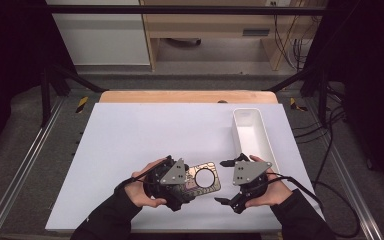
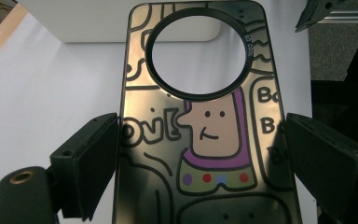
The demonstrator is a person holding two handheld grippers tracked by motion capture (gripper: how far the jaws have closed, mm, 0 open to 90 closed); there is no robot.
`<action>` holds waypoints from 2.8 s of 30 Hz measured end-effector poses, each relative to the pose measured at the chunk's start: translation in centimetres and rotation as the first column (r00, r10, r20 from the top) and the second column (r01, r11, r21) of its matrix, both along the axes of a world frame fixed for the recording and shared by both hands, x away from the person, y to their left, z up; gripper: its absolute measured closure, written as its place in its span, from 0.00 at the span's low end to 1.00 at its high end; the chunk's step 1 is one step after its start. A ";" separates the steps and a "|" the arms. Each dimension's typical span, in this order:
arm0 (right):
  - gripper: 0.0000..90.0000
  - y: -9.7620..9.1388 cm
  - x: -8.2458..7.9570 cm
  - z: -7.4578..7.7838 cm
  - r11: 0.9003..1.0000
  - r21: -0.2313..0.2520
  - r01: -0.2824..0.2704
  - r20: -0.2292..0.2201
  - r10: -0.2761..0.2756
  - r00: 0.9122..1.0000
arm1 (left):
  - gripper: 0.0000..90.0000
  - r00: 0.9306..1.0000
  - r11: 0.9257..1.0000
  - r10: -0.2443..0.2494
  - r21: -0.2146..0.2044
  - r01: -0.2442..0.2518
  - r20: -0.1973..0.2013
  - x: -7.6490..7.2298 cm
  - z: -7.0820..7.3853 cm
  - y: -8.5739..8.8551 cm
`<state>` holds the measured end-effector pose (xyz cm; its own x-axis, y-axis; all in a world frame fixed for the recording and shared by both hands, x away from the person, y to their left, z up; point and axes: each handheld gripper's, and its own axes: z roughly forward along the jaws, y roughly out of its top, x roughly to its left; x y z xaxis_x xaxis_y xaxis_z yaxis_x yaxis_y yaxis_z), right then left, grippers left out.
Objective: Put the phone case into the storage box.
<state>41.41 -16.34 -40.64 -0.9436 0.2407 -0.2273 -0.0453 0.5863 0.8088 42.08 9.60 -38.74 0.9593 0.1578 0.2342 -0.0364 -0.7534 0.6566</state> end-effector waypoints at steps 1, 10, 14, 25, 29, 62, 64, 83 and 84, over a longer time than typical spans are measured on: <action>0.04 0.0 0.0 0.0 1.000 -0.003 -0.003 0.000 0.003 1.000 | 0.13 1.000 1.000 -0.003 0.003 0.003 0.004 -0.1 0.0 0.0; 0.03 0.4 0.1 0.1 1.000 -0.016 -0.023 0.010 0.023 1.000 | 0.13 0.999 0.999 -0.036 0.015 0.036 0.025 -0.5 0.1 -0.1; 0.03 0.6 0.1 0.2 0.999 -0.007 -0.037 0.012 0.038 0.999 | 0.13 0.999 0.999 -0.049 0.002 0.049 0.023 -0.6 0.3 -0.1; 0.04 1.5 0.3 -0.1 0.998 -0.007 -0.070 0.006 0.070 0.998 | 0.13 0.997 0.997 -0.082 -0.010 0.082 0.010 -0.7 0.1 -0.4; 0.05 1.7 0.3 -0.3 0.996 -0.008 -0.089 0.008 0.089 0.996 | 0.13 0.995 0.995 -0.097 -0.015 0.097 -0.002 -0.7 0.1 -0.6; 0.12 1.8 0.8 -0.7 0.977 0.022 -0.213 -0.082 0.214 0.973 | 0.13 0.987 0.987 -0.158 -0.013 0.158 -0.034 -0.6 -0.5 -0.7; 0.12 1.8 0.8 -0.6 0.977 0.022 -0.213 -0.084 0.214 0.973 | 0.13 0.986 0.987 -0.160 -0.012 0.159 -0.038 -0.6 -0.5 -0.7; 0.13 1.8 0.9 -0.5 0.977 0.025 -0.212 -0.108 0.213 0.971 | 0.13 0.984 0.986 -0.166 -0.020 0.165 -0.072 -0.2 -0.7 -0.7; 0.13 1.8 0.8 -0.5 0.977 0.024 -0.212 -0.109 0.214 0.971 | 0.13 0.984 0.987 -0.162 -0.019 0.161 -0.081 -0.2 -0.8 -0.7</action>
